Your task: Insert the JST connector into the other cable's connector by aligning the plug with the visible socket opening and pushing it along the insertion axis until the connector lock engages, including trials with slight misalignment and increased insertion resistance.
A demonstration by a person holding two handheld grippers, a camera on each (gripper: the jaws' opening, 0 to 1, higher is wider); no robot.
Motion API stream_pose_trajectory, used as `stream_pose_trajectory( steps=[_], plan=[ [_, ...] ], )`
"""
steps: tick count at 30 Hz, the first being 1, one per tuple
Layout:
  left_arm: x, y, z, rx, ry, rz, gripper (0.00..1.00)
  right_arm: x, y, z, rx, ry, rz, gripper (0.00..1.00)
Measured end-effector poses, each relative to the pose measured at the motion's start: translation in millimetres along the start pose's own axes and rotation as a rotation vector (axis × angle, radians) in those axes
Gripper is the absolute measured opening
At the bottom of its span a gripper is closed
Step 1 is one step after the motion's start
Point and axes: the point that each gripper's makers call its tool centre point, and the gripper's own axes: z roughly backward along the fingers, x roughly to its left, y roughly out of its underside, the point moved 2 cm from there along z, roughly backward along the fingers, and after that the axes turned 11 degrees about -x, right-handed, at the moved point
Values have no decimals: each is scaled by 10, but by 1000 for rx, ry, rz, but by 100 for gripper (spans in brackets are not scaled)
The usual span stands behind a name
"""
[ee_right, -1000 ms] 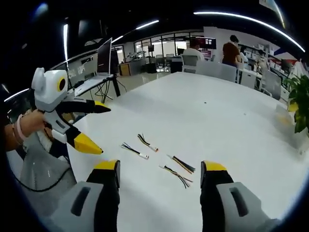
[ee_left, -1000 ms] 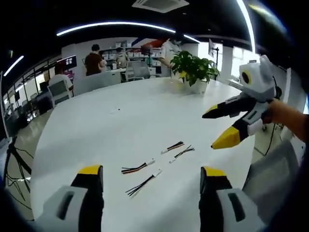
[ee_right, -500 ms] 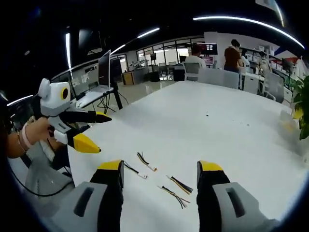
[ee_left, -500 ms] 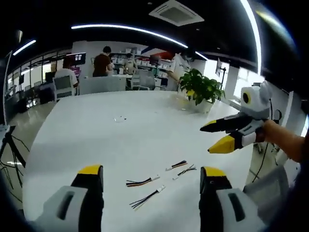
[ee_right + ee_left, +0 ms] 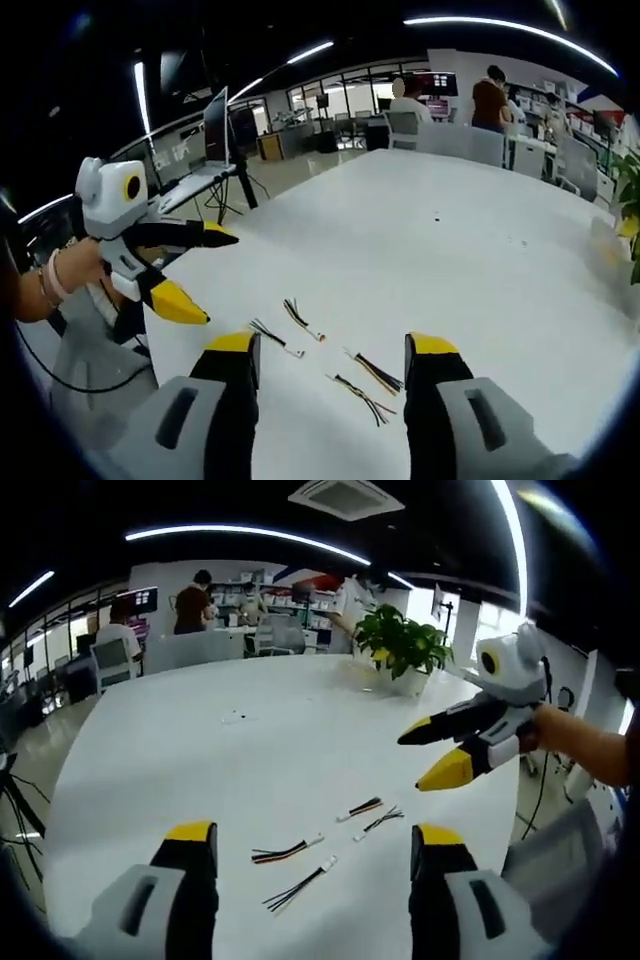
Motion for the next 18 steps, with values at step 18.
stream_pose_trajectory(
  steps=[18],
  plan=[
    [54, -47, -124, 8, -9, -39, 76, -82, 85, -79, 62, -35, 61, 56]
  ],
)
